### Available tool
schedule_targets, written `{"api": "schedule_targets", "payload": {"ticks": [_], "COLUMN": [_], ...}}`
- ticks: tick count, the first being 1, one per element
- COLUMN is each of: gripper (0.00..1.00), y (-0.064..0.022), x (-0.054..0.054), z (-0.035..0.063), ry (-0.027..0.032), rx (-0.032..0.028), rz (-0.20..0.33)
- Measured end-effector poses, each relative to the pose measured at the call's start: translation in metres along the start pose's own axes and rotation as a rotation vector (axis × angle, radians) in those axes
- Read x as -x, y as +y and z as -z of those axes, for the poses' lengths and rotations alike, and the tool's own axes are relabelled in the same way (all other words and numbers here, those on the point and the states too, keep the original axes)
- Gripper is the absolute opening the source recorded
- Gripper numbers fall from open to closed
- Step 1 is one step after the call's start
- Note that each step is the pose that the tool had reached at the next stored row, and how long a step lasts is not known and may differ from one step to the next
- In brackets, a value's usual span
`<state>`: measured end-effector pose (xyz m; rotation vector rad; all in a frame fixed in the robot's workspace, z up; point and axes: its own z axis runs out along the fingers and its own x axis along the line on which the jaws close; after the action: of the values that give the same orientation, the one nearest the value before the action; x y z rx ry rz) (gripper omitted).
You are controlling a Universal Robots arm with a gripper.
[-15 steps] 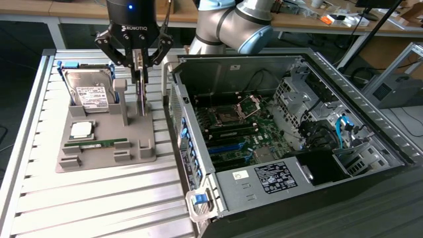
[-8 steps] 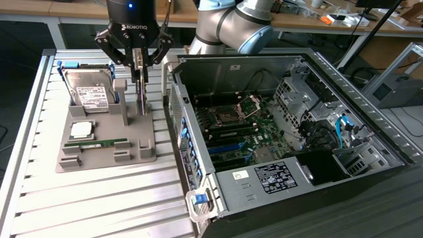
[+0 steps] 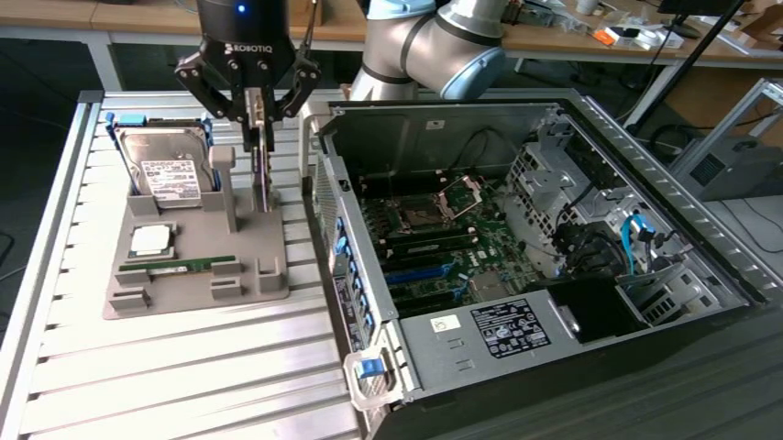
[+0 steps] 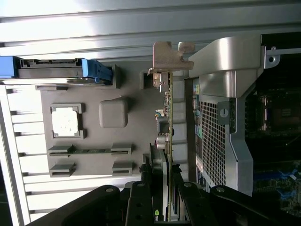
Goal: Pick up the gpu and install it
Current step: 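Pick up the gpu and move the gpu toward the slot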
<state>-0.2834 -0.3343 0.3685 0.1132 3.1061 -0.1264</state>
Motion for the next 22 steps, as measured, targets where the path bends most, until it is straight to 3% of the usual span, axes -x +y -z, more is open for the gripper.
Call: {"api": "schedule_targets", "payload": {"ticks": [22], "gripper": [0.27], "y": [-0.0006], "x": [0.0003], "z": [0.008], "ry": [0.0], "rx": [0.0], "rz": [0.0]}}
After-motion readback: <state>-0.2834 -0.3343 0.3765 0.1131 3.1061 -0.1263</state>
